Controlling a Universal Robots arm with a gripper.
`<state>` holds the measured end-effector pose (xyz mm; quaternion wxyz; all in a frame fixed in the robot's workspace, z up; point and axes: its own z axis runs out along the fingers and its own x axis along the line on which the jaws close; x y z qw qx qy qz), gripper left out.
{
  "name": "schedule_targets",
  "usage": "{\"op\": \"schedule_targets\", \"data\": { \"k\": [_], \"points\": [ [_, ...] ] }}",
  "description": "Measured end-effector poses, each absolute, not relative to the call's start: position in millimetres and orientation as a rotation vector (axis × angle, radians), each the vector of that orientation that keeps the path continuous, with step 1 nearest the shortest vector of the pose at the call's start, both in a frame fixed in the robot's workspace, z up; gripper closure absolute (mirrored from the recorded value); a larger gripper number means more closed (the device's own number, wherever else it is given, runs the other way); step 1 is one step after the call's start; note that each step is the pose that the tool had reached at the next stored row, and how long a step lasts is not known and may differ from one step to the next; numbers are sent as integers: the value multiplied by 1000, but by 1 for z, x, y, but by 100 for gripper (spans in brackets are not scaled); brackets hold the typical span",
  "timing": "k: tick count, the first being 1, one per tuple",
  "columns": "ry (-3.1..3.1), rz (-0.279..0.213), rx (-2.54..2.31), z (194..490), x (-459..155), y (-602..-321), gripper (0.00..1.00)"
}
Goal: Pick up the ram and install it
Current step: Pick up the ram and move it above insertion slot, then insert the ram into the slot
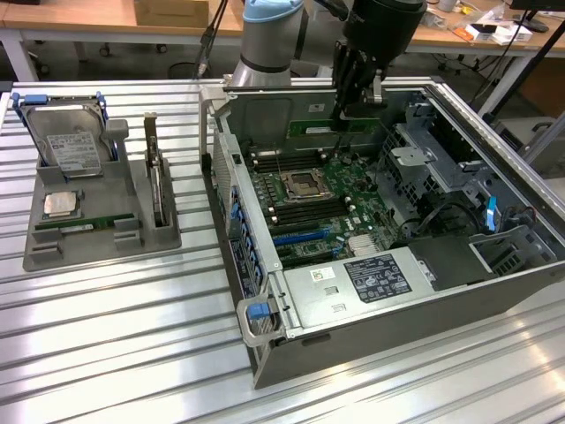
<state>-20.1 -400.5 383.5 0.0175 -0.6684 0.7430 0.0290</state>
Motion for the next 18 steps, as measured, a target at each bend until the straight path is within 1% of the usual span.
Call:
{"op": "schedule_targets", "data": {
  "k": [14, 18],
  "points": [
    [2309, 90, -2077, 383, -20, -400, 86],
    [2312, 87, -2075, 374, -19, -400, 86]
  ]
}}
